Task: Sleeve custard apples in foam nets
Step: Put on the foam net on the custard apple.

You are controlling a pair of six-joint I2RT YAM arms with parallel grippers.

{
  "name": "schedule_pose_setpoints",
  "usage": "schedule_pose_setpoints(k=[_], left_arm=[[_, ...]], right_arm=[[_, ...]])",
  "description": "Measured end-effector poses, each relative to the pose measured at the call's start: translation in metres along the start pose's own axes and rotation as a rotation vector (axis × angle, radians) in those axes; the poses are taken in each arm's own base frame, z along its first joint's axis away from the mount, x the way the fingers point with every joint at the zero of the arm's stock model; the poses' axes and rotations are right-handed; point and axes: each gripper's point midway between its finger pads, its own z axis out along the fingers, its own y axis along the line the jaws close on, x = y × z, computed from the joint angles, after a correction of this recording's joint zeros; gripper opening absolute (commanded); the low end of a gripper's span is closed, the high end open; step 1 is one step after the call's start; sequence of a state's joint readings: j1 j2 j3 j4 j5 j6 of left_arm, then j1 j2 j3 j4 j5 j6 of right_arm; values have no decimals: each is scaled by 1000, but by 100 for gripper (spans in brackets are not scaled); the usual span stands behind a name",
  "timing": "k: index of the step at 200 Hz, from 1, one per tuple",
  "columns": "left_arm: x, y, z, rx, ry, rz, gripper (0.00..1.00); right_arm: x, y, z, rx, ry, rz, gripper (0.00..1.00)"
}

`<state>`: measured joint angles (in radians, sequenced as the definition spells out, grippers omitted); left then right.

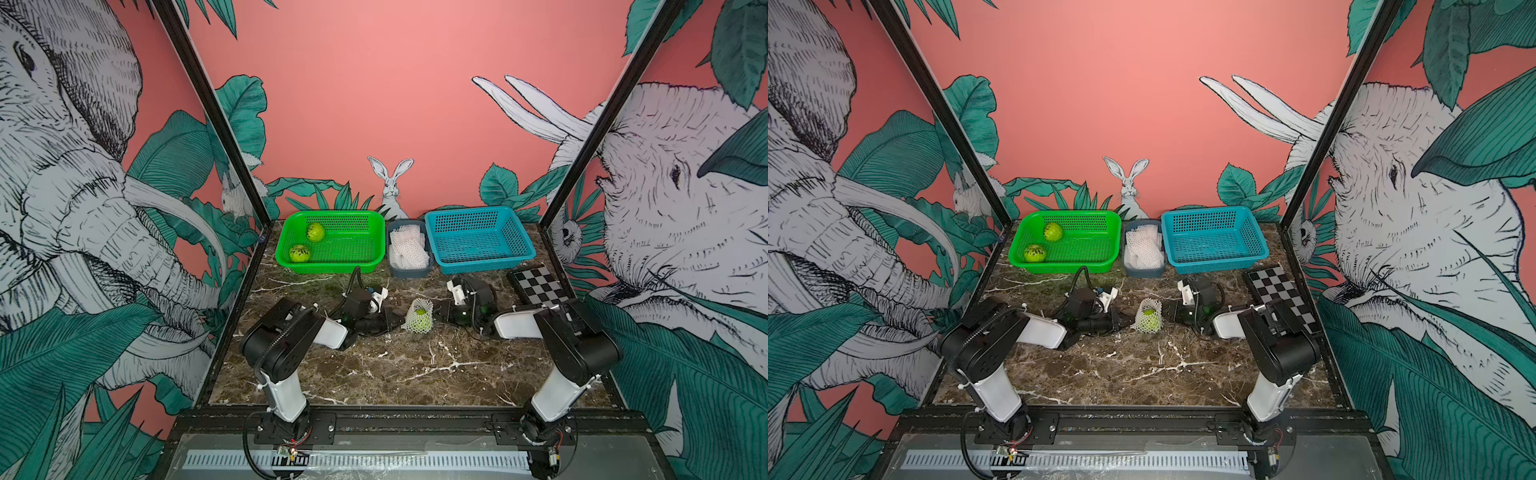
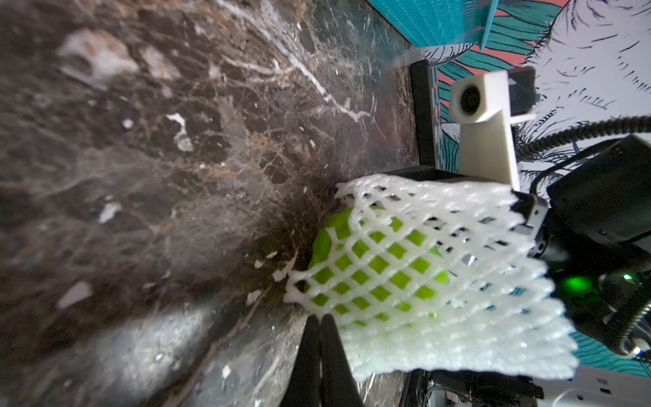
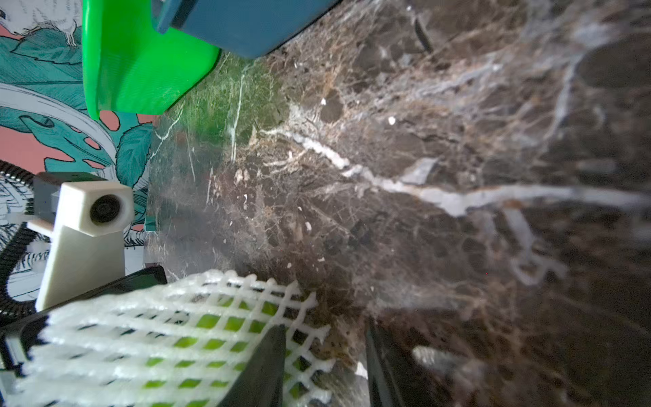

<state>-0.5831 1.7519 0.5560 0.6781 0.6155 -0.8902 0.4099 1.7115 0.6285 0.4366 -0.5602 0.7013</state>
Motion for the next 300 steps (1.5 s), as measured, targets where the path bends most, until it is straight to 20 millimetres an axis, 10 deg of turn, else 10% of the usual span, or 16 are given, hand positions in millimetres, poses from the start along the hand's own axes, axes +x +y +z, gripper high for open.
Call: schedule_pose_setpoints(k=[52,98,198,300], left_arm=[[0,0,0,0,0,2,0],[0,0,0,0,0,2,0],[0,0,0,0,0,1,0],[1,-2,1,5,2,2,0]], right_arm=[[-14,-7,-27,112,-31,-15,59],[-38,18,-66,211,-53,-129,99],[5,113,-78,309,224,-509,99],[27,97,-31,490,381,-576,91]])
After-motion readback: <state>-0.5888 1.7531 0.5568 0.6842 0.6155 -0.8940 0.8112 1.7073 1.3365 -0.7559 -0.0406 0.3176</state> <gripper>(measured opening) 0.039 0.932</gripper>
